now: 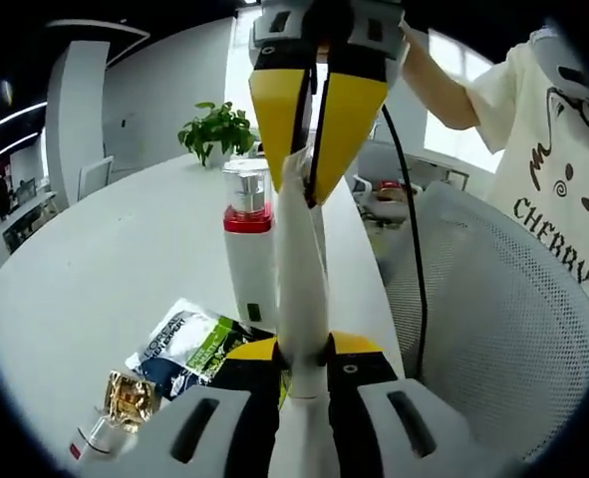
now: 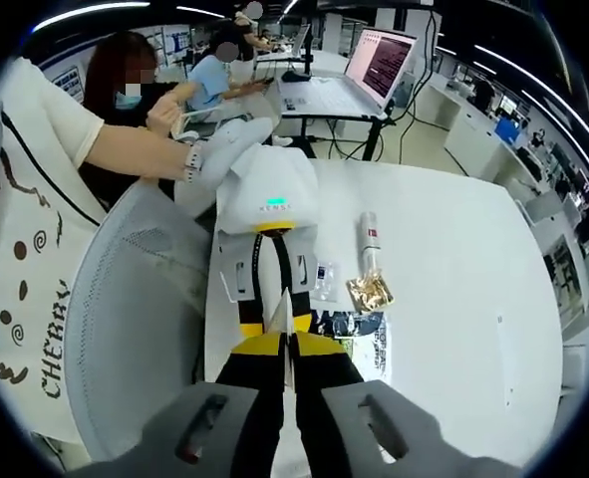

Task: Arrange the skincare products in the storage area until every visible bottle or jar stands upright without overlapping.

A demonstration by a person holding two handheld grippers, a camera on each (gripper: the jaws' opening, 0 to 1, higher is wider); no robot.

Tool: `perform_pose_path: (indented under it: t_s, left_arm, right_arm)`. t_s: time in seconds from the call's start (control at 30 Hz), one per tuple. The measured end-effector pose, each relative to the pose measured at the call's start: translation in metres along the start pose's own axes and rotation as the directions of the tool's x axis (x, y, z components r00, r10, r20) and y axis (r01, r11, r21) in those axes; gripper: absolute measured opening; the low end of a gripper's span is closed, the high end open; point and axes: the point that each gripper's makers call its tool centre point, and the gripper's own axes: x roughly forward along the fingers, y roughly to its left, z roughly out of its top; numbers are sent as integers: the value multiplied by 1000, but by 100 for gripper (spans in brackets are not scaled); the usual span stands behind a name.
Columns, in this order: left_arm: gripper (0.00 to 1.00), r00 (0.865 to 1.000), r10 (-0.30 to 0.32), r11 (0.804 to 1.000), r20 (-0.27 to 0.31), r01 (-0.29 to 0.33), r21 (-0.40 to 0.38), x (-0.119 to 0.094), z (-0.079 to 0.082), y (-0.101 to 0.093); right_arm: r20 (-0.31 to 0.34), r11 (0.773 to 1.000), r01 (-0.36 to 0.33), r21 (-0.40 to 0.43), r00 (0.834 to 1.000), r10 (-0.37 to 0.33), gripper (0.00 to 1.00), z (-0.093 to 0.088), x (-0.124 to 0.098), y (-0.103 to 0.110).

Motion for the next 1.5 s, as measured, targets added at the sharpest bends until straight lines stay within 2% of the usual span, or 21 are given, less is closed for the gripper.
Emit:
perform_pose_path:
  t_s: [0.2,0.43,0.67,0.87,1.13,1.5]
  left_arm:
    - [15,1000,14,1000,6,-14,-8,1,2,7]
    - [14,1000,28,1000,3,-28,-8,1,1,19]
    - [14,999,52,999,0,-52,-7,3,3,34]
    - [14,998,61,998,-6,-61,-1,5,4,38]
    - [14,998,55,998,-10,-55,10,9,9,39]
    - [14,999,50,999,2,-50,3,13,11,54]
  right_arm:
    - [21,1000,4,13,1000,-4,2,0,0,-6]
    - [18,1000,31,0,999,-31,2,0,1,-8]
    - [17,999,48,1,999,-48,2,-1,1,-19]
    - [22,998,57,7,998,-57,2,-2,1,-25]
    - [3,998,60,8,998,-60,2,-4,0,-34]
    - [-60,999,44,-3,997,-44,2,-8,-1,-43]
